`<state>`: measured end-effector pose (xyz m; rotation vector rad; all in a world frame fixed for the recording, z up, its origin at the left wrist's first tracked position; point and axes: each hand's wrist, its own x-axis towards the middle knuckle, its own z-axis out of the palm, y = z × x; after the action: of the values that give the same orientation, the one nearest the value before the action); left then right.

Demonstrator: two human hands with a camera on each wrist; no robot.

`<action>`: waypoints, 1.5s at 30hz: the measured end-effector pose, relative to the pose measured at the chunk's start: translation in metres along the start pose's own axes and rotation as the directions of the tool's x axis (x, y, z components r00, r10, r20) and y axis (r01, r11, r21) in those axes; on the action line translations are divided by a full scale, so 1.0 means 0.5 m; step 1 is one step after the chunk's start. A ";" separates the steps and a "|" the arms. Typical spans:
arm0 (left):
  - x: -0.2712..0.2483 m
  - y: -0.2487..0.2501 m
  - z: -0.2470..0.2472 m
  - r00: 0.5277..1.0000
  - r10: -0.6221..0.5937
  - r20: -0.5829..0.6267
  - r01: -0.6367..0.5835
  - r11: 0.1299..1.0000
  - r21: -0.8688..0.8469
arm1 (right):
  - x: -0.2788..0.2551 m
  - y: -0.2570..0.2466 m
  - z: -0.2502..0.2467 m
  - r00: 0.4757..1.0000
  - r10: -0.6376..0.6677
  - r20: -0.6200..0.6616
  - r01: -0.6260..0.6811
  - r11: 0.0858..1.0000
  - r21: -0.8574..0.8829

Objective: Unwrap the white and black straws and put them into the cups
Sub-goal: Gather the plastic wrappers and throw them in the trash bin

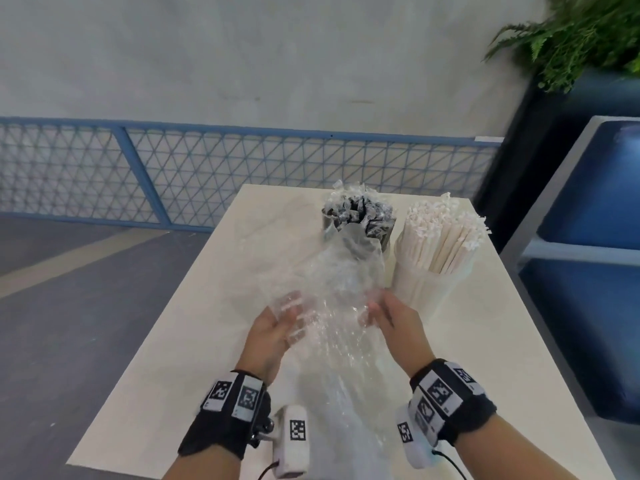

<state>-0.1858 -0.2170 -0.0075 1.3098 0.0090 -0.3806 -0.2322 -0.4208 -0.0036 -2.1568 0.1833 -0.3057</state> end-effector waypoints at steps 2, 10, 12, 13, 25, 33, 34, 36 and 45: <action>0.006 0.014 0.001 0.996 0.079 -0.042 -0.076 0.995 0.068 | 0.000 -0.019 0.001 0.999 -0.029 -0.045 0.029 1.000 -0.012; 0.007 0.074 0.013 0.978 0.074 0.195 -0.124 0.957 0.263 | 0.010 -0.068 0.005 0.991 -0.049 -0.122 0.081 0.960 0.269; 0.010 0.078 0.028 0.970 0.025 0.244 -0.086 0.967 0.241 | 0.010 -0.062 0.010 0.978 0.006 -0.208 0.059 0.951 0.303; 0.013 0.078 0.035 0.960 0.001 0.279 -0.078 0.961 0.265 | 0.009 -0.060 0.010 0.965 0.037 -0.261 0.049 0.948 0.315; 0.072 0.096 0.180 0.804 0.006 0.595 -0.222 0.931 0.291 | -0.099 -0.009 -0.138 0.947 0.285 -0.146 -0.201 0.884 0.423; 0.083 0.077 0.310 0.634 -0.104 0.767 -0.216 0.928 0.305 | -0.208 0.018 -0.231 0.927 0.338 -0.163 -0.217 0.838 0.501; 0.078 0.069 0.326 0.615 -0.143 0.776 -0.154 0.943 0.296 | -0.220 0.033 -0.244 0.926 0.346 -0.148 -0.211 0.802 0.558; 0.063 0.047 0.360 0.601 -0.236 0.764 0.007 0.957 0.290 | -0.241 0.049 -0.266 0.901 0.407 -0.151 -0.202 0.700 0.685; -0.081 -0.025 0.540 0.574 -0.361 0.734 -0.073 0.871 0.486 | -0.404 0.109 -0.398 0.790 0.613 -0.007 -0.186 0.251 0.950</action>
<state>-0.2830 -0.4629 0.0616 1.5033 -0.8197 -1.1853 -0.4838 -0.5588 0.0300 -0.7862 0.6409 -0.3896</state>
